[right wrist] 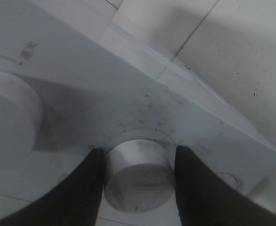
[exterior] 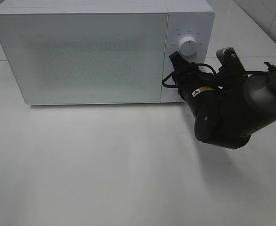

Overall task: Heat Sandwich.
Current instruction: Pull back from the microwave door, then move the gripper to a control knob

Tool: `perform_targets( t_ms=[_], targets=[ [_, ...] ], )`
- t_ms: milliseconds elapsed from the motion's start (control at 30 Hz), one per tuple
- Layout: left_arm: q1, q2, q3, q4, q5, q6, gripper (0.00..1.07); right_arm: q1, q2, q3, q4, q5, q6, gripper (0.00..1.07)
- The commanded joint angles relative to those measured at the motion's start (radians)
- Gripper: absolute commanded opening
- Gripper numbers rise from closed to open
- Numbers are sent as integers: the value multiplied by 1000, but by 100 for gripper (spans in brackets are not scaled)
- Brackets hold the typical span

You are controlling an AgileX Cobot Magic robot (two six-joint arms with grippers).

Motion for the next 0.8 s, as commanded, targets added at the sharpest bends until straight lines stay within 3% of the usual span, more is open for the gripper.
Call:
perform_targets(
  t_ms=[33, 800],
  targets=[
    [1, -27, 3, -5, -17, 1, 104, -2, -9, -15, -39, -20, 172, 7],
    [1, -27, 3, -5, -17, 1, 104, -2, -9, -15, -47, -79, 830, 8]
  ],
)
